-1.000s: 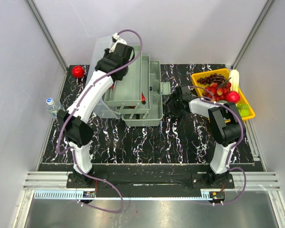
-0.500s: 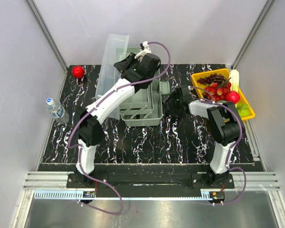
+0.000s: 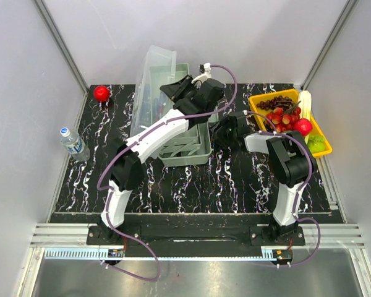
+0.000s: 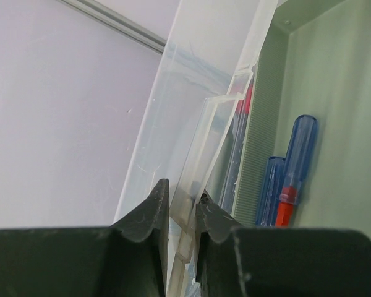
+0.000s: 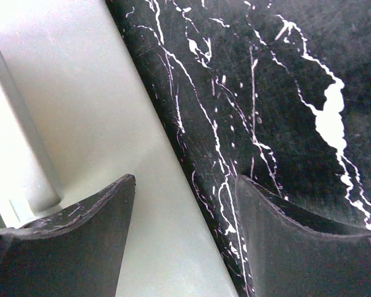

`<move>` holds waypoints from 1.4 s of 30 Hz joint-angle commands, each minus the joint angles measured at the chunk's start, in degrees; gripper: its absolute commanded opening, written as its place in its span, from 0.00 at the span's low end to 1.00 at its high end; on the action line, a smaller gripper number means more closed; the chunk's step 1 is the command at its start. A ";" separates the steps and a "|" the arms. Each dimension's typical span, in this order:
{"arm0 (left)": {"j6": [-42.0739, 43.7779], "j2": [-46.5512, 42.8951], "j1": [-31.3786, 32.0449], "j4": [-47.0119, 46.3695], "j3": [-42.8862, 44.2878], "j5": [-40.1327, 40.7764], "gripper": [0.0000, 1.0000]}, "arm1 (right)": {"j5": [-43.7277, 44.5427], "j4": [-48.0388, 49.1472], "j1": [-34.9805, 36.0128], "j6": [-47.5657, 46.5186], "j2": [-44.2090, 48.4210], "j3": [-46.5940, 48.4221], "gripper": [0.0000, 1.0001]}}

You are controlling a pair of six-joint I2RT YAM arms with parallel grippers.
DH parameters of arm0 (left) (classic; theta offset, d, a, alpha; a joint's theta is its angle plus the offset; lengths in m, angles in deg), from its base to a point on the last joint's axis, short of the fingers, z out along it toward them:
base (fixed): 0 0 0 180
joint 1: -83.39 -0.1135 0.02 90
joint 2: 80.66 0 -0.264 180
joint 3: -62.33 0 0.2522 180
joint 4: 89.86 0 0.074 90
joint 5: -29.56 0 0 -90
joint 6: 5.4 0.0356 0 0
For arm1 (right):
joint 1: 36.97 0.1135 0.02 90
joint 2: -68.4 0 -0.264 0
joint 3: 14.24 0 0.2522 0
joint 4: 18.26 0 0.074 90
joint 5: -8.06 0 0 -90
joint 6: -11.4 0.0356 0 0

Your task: Pack the tool kit

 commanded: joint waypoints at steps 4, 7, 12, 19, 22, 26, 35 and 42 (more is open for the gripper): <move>1.11 3.17 6.29 -23.23 0.20 -4.13 0.00 | -9.65 7.65 2.78 0.56 -3.72 -1.52 0.74; 9.81 4.14 6.56 -34.47 -1.12 -3.16 0.00 | -10.62 9.93 2.78 2.66 -4.24 -2.39 0.74; 12.40 5.89 6.56 -36.54 0.37 -3.95 0.00 | -13.17 13.72 4.09 6.01 -4.95 -3.36 0.72; 2.03 7.39 6.73 -23.80 4.32 -6.58 0.00 | -14.67 14.95 5.50 8.47 -5.12 -3.63 0.72; 2.01 8.53 6.82 -23.52 5.20 -6.41 0.00 | -14.05 14.51 5.42 9.26 -5.74 -3.19 0.72; 1.76 10.02 6.74 -23.79 6.08 -6.06 0.00 | -13.53 14.16 5.59 9.88 -6.62 -2.05 0.72; -6.86 11.78 6.91 -14.30 11.79 -9.75 0.54 | -13.61 17.06 5.50 10.76 -7.50 -3.45 0.71; -14.57 11.26 7.00 -7.46 14.43 -14.84 0.70 | -13.26 15.83 5.06 9.97 -7.32 -3.36 0.71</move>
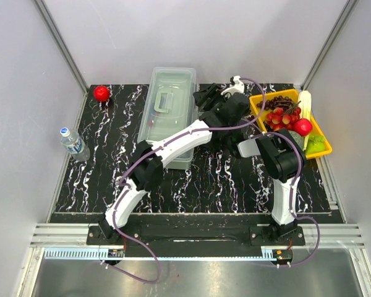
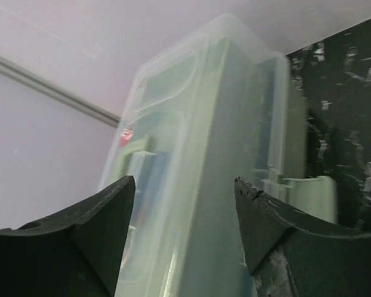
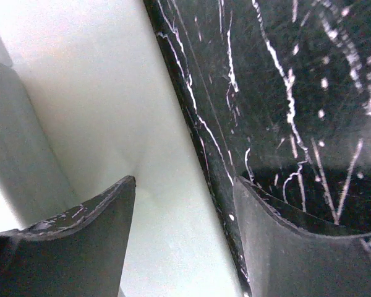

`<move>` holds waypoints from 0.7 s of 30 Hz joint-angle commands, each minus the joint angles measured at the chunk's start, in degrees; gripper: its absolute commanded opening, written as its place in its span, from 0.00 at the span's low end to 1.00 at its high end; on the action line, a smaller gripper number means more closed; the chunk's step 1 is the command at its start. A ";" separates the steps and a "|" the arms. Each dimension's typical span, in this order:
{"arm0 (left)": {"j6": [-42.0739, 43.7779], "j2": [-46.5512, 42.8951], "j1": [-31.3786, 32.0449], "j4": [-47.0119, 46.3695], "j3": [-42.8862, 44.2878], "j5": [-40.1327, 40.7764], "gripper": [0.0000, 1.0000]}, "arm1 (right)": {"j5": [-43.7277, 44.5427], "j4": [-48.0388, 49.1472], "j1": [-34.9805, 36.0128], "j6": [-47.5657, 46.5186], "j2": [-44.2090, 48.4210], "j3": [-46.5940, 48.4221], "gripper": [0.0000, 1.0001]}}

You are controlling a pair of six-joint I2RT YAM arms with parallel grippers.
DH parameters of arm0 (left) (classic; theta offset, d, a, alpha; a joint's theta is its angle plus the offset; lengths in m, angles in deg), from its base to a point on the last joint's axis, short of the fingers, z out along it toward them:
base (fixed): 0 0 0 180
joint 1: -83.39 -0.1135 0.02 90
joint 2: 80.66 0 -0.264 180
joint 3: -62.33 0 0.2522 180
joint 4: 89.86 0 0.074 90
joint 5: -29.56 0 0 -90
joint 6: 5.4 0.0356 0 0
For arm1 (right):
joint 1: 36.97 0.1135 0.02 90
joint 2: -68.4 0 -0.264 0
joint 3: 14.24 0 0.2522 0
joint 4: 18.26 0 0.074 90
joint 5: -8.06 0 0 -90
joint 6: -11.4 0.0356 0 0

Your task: Pack the tool kit

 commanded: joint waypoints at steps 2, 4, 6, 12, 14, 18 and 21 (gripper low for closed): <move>-13.06 -2.66 0.36 4.71 5.01 -9.89 0.72 | -4.02 -3.47 2.40 -2.58 -0.81 -0.20 0.71; -17.20 -4.51 0.36 7.00 5.19 -13.76 0.72 | -3.23 -4.87 2.31 -3.28 -0.19 -0.11 0.71; -20.45 -6.44 0.18 9.11 5.19 -17.54 0.72 | -2.52 -6.19 2.31 -3.90 0.42 -0.11 0.71; -26.26 -12.77 -1.75 12.45 5.19 -28.62 0.77 | -1.12 -8.22 1.79 -4.51 2.26 -1.77 0.71; -27.14 -15.31 -3.41 13.86 4.49 -33.00 0.81 | -0.85 -11.98 1.26 -4.69 3.84 -2.04 0.70; -29.59 -21.81 -7.98 16.06 1.16 -41.18 0.89 | 2.56 -21.03 -0.32 -10.39 10.60 -3.36 0.71; -30.92 -27.61 -12.55 16.06 -3.50 -50.41 0.92 | 6.70 -27.01 -1.03 -15.40 15.09 -4.15 0.71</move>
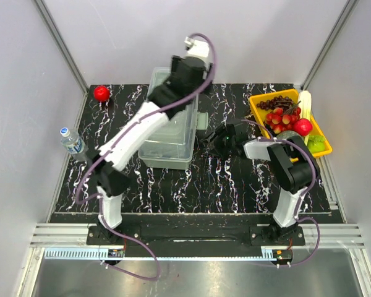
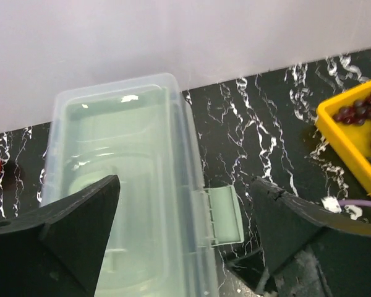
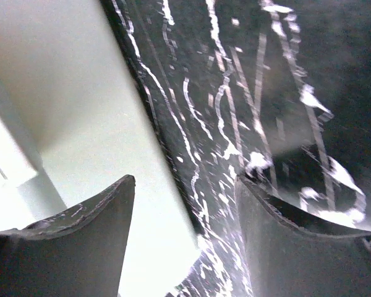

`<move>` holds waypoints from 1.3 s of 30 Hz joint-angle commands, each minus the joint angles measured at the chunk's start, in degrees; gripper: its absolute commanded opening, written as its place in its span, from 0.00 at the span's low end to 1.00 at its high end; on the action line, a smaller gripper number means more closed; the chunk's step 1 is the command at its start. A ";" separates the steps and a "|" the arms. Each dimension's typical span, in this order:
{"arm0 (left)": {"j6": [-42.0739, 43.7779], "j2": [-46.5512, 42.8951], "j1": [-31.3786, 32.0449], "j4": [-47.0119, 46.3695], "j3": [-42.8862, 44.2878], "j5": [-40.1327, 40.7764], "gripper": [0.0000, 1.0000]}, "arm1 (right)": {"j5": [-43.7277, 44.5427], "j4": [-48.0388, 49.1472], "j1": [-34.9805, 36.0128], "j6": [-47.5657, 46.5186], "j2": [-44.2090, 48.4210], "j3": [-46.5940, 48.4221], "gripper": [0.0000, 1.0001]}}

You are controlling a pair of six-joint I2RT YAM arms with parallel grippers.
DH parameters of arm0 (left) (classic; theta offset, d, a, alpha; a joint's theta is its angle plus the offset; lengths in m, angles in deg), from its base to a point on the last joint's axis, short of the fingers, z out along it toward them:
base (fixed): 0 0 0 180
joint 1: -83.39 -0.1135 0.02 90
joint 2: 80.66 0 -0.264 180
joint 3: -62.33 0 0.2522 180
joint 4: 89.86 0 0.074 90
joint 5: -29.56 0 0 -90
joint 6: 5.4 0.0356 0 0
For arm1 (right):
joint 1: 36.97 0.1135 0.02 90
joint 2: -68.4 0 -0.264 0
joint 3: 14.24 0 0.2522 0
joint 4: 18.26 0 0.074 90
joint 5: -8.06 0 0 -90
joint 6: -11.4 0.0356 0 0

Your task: Pack the tool kit

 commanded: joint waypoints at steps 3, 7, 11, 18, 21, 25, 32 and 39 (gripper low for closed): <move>-2.22 -13.90 -7.65 0.52 -8.31 -15.76 0.95 | 10.76 -15.40 -1.38 -10.86 12.16 -3.98 0.70; -3.26 -16.98 -10.02 2.80 -12.54 -16.28 0.96 | 13.85 -15.40 -2.61 -11.12 15.87 -5.49 0.63; -11.87 -16.20 -17.13 8.51 -12.28 -24.69 0.96 | 12.10 -14.43 -4.28 -12.17 13.24 -2.07 0.55; -12.16 -16.72 -27.34 9.31 -16.84 -37.35 0.99 | 10.86 -11.62 -5.77 -13.15 8.85 3.13 0.36; -11.18 -16.20 -29.98 10.19 -19.47 -42.90 0.99 | 9.11 -8.99 -6.13 -12.97 6.21 4.18 0.36; -9.96 -16.11 -31.83 9.14 -25.71 -42.48 0.99 | 5.16 -3.11 -6.48 -10.69 1.99 5.15 0.41; -9.95 -17.77 -33.41 9.49 -34.76 -41.86 0.99 | -0.38 6.65 -7.09 -5.24 -2.94 6.03 0.52; -11.71 -21.90 -35.78 6.15 -44.79 -46.07 0.99 | -2.93 13.86 -7.18 -1.37 -3.20 5.33 0.52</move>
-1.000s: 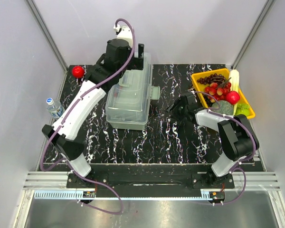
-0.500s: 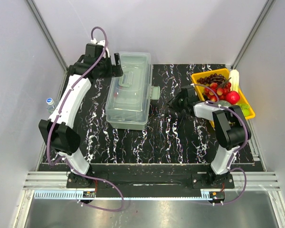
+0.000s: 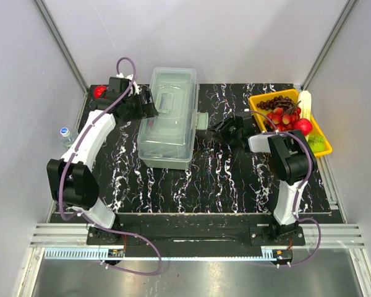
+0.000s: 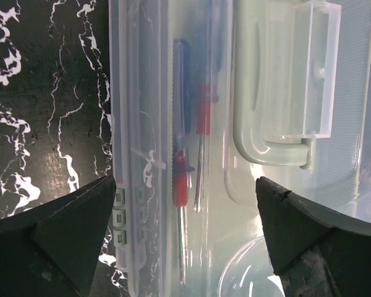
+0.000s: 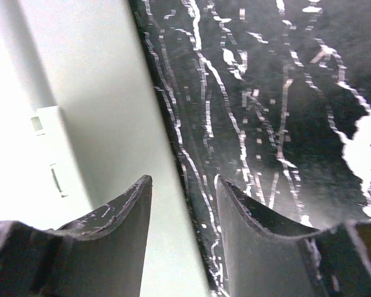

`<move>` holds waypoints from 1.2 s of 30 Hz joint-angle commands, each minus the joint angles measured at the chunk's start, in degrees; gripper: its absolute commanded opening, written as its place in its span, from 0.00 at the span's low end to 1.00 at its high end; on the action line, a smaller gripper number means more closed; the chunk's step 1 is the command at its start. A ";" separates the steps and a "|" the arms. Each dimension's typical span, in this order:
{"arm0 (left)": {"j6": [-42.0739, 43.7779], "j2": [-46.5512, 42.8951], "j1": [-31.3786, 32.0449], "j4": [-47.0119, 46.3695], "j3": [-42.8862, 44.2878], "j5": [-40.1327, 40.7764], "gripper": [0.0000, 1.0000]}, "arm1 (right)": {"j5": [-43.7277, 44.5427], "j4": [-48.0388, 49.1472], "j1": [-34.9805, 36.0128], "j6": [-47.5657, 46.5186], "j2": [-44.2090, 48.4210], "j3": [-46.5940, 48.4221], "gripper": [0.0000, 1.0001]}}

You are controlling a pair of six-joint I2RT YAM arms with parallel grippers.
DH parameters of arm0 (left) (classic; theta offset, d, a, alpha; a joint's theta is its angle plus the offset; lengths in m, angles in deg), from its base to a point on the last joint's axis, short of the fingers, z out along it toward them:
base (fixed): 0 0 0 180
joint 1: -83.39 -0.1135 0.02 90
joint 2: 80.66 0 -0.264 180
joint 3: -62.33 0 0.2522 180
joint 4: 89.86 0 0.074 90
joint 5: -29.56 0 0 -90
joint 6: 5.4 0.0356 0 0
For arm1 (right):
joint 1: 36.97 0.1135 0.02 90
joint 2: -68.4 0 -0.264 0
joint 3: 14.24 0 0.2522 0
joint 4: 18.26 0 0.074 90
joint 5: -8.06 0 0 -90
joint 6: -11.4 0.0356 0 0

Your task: Pack the tool kit

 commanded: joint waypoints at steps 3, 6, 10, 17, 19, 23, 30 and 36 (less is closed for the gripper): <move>-0.17 -1.12 -1.93 1.07 -5.64 -3.70 0.99 | -4.25 11.72 -0.41 5.76 -0.63 1.68 0.53; -0.61 -0.16 -2.02 1.07 -5.64 -5.90 0.99 | -5.48 14.53 -0.41 7.35 -1.59 2.11 0.52; -1.40 0.63 -2.11 1.16 -5.02 -8.10 0.99 | -7.15 18.56 -0.41 8.22 -2.30 2.47 0.52; -2.63 1.69 -2.11 0.81 -5.11 -9.77 0.99 | -8.65 24.81 -0.32 11.92 -2.91 2.12 0.53; -2.90 1.87 -2.19 0.55 -5.28 -9.95 0.99 | -10.05 28.41 -0.32 14.46 -4.57 2.20 0.54; -2.72 2.13 -2.11 0.46 -5.37 -10.04 0.99 | -11.72 37.10 -0.14 20.70 -9.14 2.38 0.55; -1.14 2.66 -2.28 1.16 -5.11 -6.70 0.99 | -11.55 43.28 0.30 23.88 -12.05 2.91 0.54; -2.02 2.92 -2.28 0.37 -6.34 -7.92 0.99 | -11.37 48.20 0.82 26.15 -13.11 2.82 0.64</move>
